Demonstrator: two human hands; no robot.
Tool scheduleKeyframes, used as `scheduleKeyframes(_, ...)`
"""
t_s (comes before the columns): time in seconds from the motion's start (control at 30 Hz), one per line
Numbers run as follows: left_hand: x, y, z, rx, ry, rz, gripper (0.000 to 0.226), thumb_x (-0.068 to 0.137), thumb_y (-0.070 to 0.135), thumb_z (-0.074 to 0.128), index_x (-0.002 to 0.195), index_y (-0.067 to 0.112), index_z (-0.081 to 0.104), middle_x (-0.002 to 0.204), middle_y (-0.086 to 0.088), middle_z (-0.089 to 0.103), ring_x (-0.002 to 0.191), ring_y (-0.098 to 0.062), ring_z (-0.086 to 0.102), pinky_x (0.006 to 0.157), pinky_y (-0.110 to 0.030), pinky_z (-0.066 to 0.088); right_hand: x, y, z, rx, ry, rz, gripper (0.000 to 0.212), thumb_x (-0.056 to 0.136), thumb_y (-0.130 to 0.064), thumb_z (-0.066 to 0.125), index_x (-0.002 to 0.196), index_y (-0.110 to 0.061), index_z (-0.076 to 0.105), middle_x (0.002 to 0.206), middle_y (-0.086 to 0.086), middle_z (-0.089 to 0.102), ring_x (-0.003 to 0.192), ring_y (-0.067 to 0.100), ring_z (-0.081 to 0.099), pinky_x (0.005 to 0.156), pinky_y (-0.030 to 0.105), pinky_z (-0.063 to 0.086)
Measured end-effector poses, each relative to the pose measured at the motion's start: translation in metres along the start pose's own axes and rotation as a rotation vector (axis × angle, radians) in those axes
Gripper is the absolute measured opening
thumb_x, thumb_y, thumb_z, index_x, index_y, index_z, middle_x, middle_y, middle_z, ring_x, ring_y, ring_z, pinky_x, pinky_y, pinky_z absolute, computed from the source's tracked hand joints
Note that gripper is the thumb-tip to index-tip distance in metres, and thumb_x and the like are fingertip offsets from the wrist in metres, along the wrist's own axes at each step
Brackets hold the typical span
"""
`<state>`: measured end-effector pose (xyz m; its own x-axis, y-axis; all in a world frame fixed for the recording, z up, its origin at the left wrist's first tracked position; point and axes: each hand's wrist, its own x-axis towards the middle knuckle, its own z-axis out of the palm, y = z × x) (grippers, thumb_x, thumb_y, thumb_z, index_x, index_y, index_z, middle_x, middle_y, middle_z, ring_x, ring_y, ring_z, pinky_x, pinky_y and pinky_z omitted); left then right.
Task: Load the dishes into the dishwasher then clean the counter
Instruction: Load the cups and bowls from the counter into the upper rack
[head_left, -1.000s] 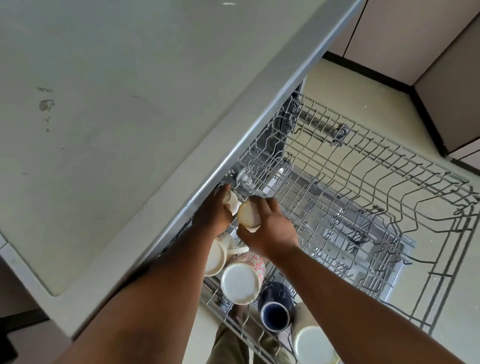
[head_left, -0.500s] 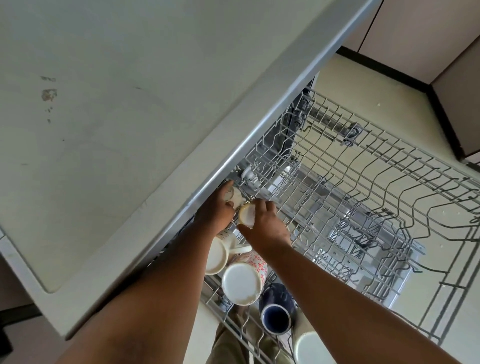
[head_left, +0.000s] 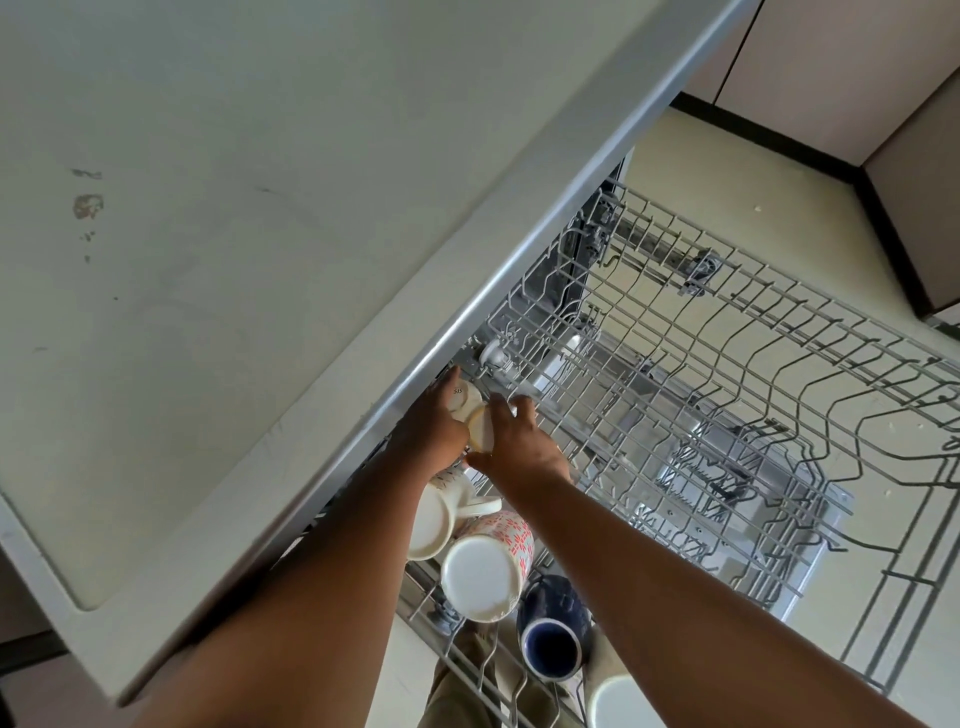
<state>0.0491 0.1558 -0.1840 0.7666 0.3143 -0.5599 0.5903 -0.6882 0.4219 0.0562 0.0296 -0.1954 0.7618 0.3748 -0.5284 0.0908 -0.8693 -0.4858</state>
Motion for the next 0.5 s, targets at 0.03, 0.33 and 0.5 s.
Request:
scheduleKeyframes(0.03, 0.0, 0.0, 0.0, 0.004, 0.001, -0.012, 0.083, 0.087, 0.001, 0.047, 0.153, 0.038, 0.013, 0.151, -0.005, 0.034, 0.13, -0.027, 0.045, 0.099, -0.037, 0.045, 0.003, 0.0, -0.001, -0.001, -0.018, 0.003, 0.081, 0.085, -0.04, 0.071, 0.146, -0.021, 0.022, 0.141, 0.009, 0.028, 0.112, 0.039, 0.059, 0.087, 0.049, 0.053)
scheduleKeyframes(0.33, -0.003, 0.003, 0.001, 0.024, 0.004, -0.026, 0.088, 0.086, 0.003, 0.048, 0.153, 0.038, 0.003, 0.155, -0.004, 0.028, 0.13, -0.029, 0.046, 0.097, -0.042, 0.047, 0.011, 0.007, 0.011, 0.008, -0.056, 0.033, 0.112, 0.079, -0.05, 0.074, 0.152, -0.031, -0.008, 0.159, 0.015, 0.003, 0.117, 0.044, 0.056, 0.087, 0.053, 0.054)
scheduleKeyframes(0.5, -0.006, 0.001, 0.001, 0.045, -0.002, -0.001, 0.086, 0.089, 0.005, 0.05, 0.154, 0.035, 0.003, 0.155, -0.006, 0.027, 0.125, -0.03, 0.051, 0.089, -0.039, 0.051, 0.009, 0.016, 0.012, 0.084, -0.062, 0.059, 0.117, 0.076, -0.047, 0.078, 0.154, -0.029, -0.008, 0.162, 0.012, -0.002, 0.124, 0.043, 0.052, 0.095, 0.054, 0.049)
